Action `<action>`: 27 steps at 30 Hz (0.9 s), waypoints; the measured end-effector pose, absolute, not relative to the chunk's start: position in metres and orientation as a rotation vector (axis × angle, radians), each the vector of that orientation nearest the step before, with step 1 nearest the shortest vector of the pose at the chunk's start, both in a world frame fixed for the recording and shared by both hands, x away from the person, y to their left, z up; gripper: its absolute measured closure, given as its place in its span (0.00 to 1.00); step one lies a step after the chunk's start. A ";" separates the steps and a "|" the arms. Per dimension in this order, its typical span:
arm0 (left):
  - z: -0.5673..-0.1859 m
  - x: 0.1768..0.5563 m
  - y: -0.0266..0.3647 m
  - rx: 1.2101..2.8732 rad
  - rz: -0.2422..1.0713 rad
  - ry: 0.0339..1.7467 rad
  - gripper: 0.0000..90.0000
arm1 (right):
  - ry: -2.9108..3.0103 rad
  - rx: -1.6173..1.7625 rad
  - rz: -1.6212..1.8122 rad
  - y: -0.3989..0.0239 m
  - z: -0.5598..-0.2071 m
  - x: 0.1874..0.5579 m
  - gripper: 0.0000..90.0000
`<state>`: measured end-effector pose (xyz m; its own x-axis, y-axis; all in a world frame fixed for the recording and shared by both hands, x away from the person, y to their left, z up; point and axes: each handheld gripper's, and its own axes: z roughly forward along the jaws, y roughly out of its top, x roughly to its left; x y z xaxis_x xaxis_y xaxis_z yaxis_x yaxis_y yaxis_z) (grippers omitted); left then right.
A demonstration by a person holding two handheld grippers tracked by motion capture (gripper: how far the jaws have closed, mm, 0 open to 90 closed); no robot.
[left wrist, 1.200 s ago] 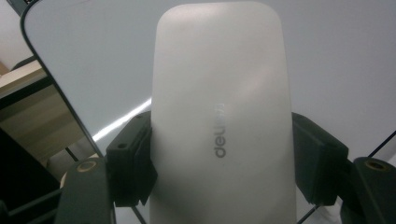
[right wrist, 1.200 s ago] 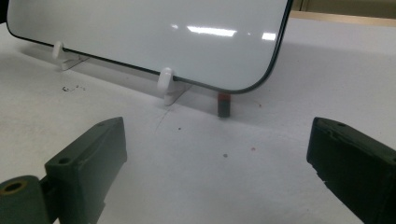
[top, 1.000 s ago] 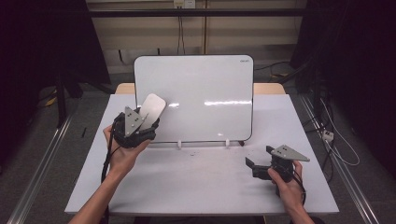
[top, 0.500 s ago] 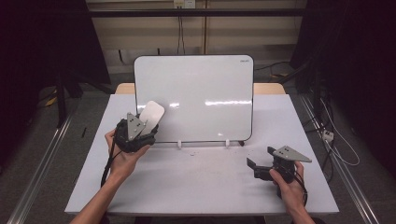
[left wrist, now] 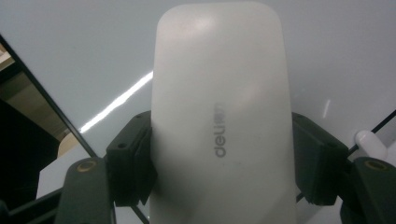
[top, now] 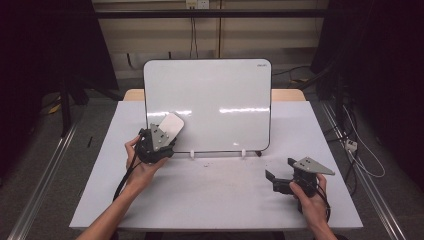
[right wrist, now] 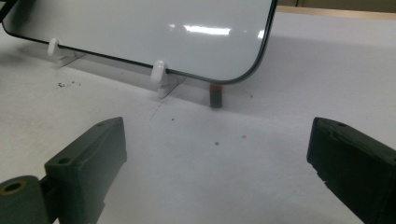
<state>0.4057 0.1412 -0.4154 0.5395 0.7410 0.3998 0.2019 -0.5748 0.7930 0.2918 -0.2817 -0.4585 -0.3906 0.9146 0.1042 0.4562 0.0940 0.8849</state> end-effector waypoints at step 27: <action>-0.425 0.408 0.135 2.110 1.038 0.725 0.32 | 1.897 1.328 1.236 -0.280 -0.456 0.290 0.05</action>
<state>0.4078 0.1351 -0.4254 0.5295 0.7144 0.4575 0.1832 -0.6229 0.7606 0.2902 -0.2802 -0.4558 -0.3910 0.9161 0.0882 0.4504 0.1069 0.8864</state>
